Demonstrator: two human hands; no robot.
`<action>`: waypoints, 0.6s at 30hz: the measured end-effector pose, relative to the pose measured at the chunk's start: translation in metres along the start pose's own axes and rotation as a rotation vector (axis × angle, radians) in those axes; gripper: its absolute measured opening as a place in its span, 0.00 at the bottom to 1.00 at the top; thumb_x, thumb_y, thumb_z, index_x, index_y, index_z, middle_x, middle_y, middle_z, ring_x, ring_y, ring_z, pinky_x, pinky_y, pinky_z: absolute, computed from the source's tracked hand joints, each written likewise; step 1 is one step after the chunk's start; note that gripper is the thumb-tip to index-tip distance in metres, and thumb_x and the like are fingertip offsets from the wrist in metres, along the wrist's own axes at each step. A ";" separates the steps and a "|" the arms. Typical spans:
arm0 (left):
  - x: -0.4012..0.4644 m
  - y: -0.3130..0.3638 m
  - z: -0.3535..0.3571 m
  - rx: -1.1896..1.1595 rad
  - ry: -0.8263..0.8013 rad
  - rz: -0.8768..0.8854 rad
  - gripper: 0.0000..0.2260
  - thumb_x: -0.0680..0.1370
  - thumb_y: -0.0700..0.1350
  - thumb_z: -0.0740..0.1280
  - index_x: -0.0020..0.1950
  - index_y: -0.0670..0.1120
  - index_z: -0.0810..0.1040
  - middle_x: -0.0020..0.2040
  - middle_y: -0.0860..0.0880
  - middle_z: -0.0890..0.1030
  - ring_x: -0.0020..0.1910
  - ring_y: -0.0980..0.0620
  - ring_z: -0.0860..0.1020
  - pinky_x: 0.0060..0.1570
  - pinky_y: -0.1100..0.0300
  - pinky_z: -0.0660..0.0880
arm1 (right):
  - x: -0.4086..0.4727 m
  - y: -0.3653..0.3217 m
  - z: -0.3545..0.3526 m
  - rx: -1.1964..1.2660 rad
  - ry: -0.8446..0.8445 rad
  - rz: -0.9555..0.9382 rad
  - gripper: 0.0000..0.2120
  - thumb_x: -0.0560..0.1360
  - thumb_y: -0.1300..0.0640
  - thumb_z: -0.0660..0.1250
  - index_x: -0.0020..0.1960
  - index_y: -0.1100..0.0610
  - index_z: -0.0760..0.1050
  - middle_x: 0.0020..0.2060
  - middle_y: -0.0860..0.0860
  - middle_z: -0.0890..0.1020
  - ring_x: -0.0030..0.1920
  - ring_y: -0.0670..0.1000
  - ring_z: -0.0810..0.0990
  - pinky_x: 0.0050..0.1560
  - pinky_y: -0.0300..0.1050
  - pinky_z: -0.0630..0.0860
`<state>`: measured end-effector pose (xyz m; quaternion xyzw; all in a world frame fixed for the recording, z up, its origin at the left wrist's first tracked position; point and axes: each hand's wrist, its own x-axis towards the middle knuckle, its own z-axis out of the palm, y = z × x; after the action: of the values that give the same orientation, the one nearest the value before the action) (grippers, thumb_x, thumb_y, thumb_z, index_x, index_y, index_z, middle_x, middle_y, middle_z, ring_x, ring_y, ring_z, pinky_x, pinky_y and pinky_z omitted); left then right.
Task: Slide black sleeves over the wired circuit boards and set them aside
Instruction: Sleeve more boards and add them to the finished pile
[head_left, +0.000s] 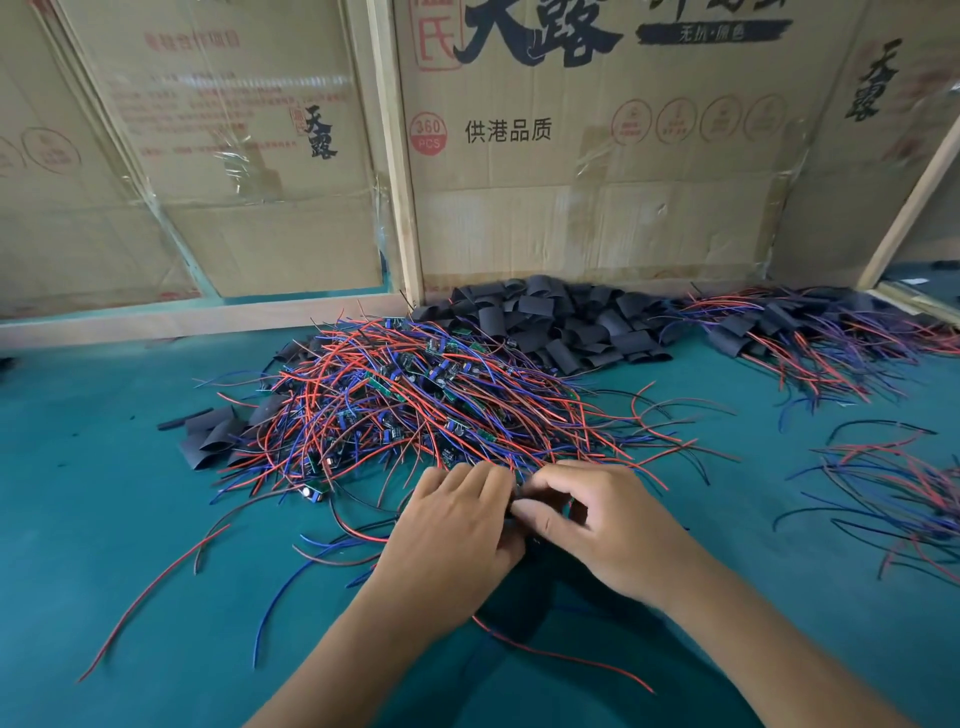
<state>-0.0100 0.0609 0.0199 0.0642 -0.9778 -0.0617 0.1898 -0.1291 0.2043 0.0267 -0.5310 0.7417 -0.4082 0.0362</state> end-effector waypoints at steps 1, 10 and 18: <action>0.001 0.001 -0.001 -0.060 0.033 -0.013 0.08 0.79 0.54 0.61 0.54 0.51 0.68 0.49 0.56 0.73 0.52 0.53 0.71 0.55 0.58 0.64 | 0.001 0.000 0.000 0.003 0.010 0.009 0.05 0.78 0.52 0.70 0.48 0.52 0.82 0.39 0.40 0.81 0.42 0.41 0.79 0.42 0.30 0.70; 0.008 -0.024 0.000 -0.235 0.126 0.055 0.18 0.75 0.59 0.68 0.57 0.48 0.76 0.47 0.56 0.79 0.46 0.58 0.72 0.50 0.60 0.65 | 0.002 0.006 -0.003 0.247 -0.035 0.296 0.17 0.81 0.41 0.63 0.44 0.50 0.84 0.32 0.49 0.83 0.29 0.45 0.79 0.37 0.40 0.74; 0.012 -0.074 0.007 0.036 0.274 -0.136 0.13 0.80 0.47 0.66 0.64 0.49 0.77 0.68 0.52 0.74 0.67 0.45 0.71 0.65 0.51 0.64 | 0.011 0.019 -0.009 0.596 0.326 0.407 0.09 0.81 0.57 0.66 0.47 0.55 0.84 0.40 0.54 0.85 0.38 0.48 0.82 0.42 0.43 0.80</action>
<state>-0.0161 -0.0128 0.0075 0.1416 -0.9370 -0.0477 0.3157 -0.1529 0.2026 0.0241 -0.2678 0.6768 -0.6690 0.1506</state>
